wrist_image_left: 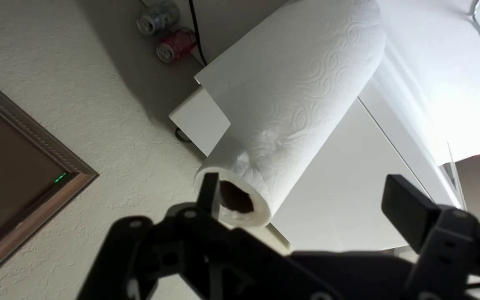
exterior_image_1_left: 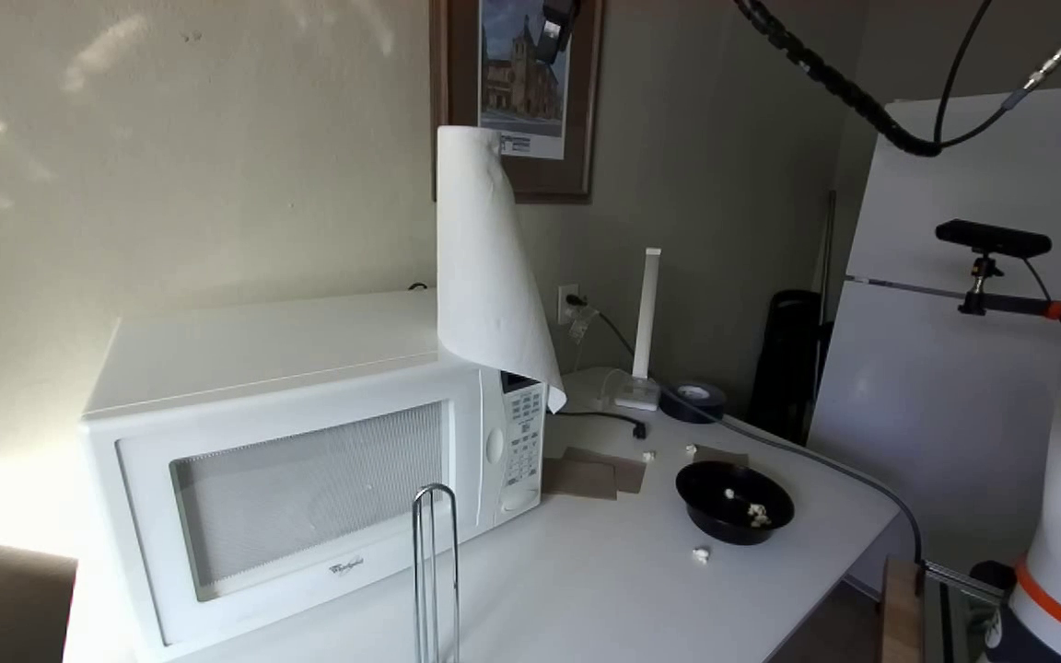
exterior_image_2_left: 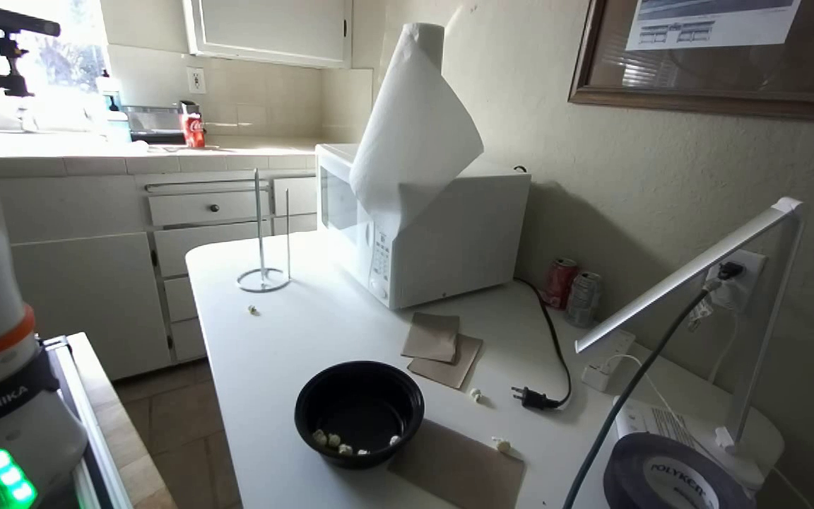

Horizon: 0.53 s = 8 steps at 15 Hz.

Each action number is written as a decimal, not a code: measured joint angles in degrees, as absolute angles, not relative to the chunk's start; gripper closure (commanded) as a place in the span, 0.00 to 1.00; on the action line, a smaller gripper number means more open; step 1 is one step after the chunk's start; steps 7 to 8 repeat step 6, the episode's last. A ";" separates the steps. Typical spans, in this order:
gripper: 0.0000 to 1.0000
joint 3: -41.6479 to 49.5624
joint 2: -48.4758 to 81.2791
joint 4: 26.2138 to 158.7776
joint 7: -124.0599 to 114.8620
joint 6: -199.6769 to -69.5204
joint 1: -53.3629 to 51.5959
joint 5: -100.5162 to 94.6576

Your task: Pick up the paper towel roll on the microwave

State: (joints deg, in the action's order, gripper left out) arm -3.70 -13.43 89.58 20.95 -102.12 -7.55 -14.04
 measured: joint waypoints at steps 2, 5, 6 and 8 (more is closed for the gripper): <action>0.00 -3.71 -13.86 90.13 20.84 -102.16 -7.53 -14.04; 0.00 -3.71 -13.98 90.28 20.77 -102.17 -7.53 -14.04; 0.00 -3.71 -13.99 90.30 20.75 -102.17 -7.53 -14.04; 0.00 -3.71 -13.99 90.30 20.75 -102.17 -7.53 -14.04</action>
